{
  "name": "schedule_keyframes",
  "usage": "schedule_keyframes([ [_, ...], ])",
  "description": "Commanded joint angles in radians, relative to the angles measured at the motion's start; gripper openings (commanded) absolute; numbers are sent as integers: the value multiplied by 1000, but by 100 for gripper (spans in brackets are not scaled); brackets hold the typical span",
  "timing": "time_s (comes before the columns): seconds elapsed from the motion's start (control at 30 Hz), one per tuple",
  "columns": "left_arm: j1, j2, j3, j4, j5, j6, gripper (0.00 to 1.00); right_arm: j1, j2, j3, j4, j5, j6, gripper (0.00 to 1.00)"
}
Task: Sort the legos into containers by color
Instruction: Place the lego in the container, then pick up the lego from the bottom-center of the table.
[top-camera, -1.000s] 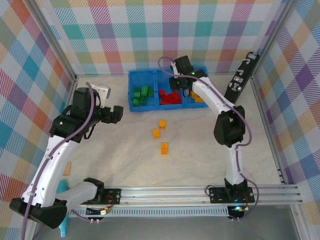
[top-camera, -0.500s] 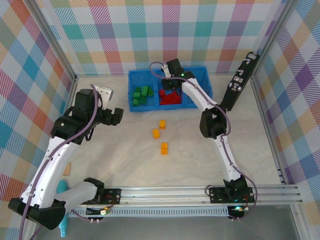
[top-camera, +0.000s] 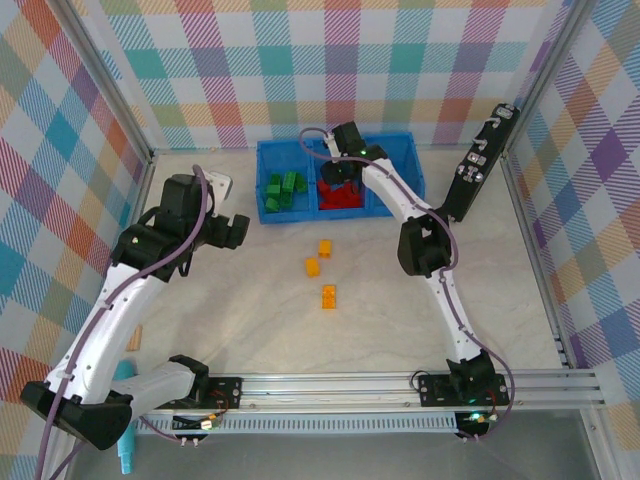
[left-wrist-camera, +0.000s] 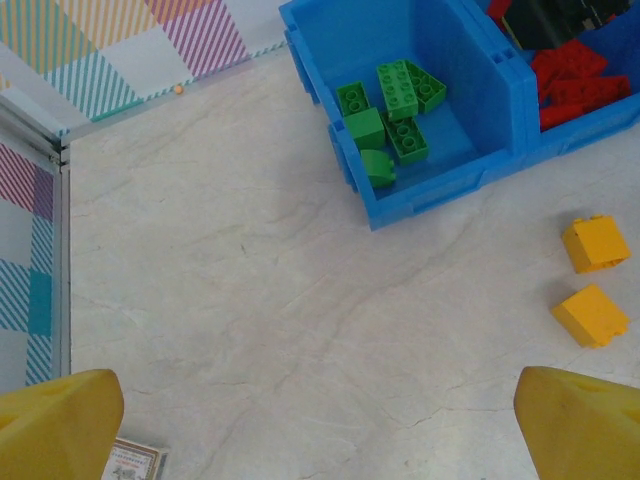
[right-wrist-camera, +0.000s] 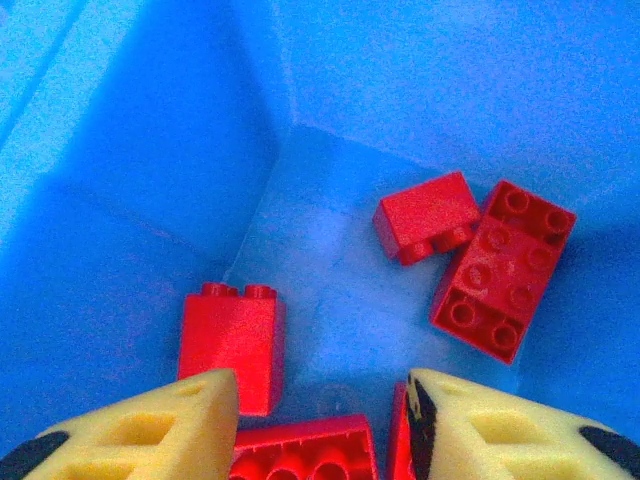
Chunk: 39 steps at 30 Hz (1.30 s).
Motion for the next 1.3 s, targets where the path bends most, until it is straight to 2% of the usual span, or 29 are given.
schedule_keyframes([
  [0.0,-12,-39,5,41,-24,18,100,9,-144,-41,-44,12,72,52],
  [0.13,-16,-54,-12,63,-22,18,100,55,-260,-149,-82,62,148,56],
  [0.27,-16,-73,-37,110,0,13,100,124,-384,-330,-107,124,282,62],
  [0.43,-19,-92,-46,131,63,-1,100,175,-509,-585,-75,125,417,64],
  [0.53,-19,-120,-68,156,62,-3,100,212,-602,-773,-28,128,484,65],
  [0.67,-20,-152,-85,170,77,-11,100,257,-680,-924,-36,99,561,65],
  [0.8,-20,-170,-101,176,81,-14,100,295,-723,-1022,-60,69,671,66],
  [1.0,-20,-207,-106,180,71,-13,100,351,-764,-1167,21,1,784,68],
  [1.27,-19,-268,-127,194,58,-13,100,403,-730,-1196,59,-42,836,70],
])
